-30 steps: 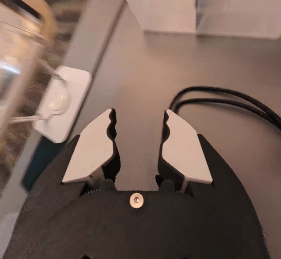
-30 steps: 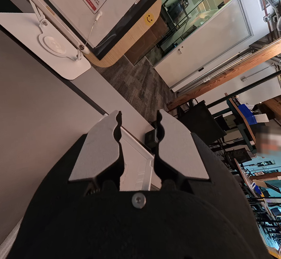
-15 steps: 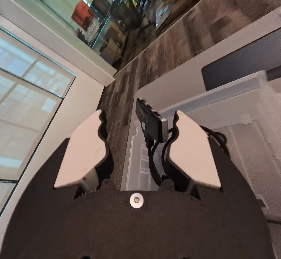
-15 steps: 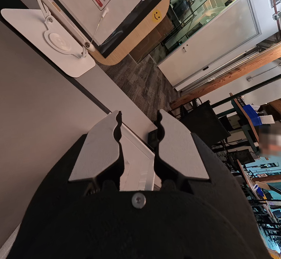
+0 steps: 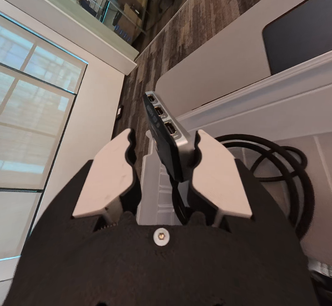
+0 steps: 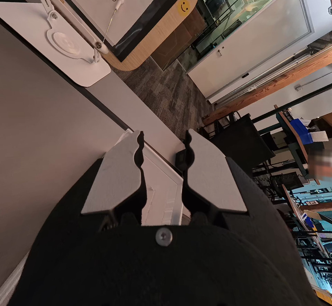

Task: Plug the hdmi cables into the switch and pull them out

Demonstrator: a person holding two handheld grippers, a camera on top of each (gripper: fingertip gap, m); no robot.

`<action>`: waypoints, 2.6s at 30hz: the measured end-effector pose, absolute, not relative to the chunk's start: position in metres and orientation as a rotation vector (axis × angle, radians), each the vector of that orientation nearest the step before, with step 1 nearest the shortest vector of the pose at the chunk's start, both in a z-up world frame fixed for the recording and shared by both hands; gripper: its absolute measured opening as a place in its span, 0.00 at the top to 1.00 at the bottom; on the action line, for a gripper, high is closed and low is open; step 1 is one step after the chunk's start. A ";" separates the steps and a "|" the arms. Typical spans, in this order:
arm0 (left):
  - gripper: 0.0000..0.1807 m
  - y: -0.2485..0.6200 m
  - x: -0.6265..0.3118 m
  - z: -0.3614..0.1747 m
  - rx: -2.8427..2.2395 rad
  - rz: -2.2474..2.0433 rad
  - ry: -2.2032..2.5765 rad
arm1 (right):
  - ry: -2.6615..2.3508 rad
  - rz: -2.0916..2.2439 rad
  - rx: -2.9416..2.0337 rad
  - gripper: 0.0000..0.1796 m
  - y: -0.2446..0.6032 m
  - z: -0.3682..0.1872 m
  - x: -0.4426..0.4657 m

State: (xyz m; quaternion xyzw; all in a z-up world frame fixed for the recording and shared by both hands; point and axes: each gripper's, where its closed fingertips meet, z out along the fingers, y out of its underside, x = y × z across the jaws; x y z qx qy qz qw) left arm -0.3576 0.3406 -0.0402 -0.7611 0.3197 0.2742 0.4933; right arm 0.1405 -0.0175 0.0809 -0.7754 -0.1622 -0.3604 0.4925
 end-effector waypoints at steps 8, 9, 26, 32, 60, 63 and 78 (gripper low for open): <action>0.88 0.330 -0.351 -0.015 -1.708 0.533 0.755 | -0.400 -0.873 -1.897 0.75 -0.018 0.078 0.141; 0.88 0.327 -0.351 -0.009 -1.699 0.501 0.742 | -0.399 -0.872 -1.896 0.75 -0.018 0.078 0.141; 0.88 0.160 -0.342 0.217 -1.052 0.205 0.522 | -0.413 -0.876 -1.899 0.75 -0.017 0.078 0.138; 0.88 0.051 -0.296 0.256 -0.829 -0.170 0.671 | -0.419 -0.878 -1.906 0.75 -0.017 0.076 0.138; 0.88 0.097 -0.066 -0.068 -0.776 0.394 1.779 | -0.540 -0.816 -1.961 0.75 0.006 0.045 0.121; 0.88 0.097 -0.059 -0.099 -0.835 0.356 1.795 | -0.529 -0.807 -1.949 0.75 0.003 0.050 0.122; 0.67 0.105 -0.081 -0.133 -1.038 0.442 1.922 | -0.531 -0.789 -1.951 0.75 0.001 0.051 0.125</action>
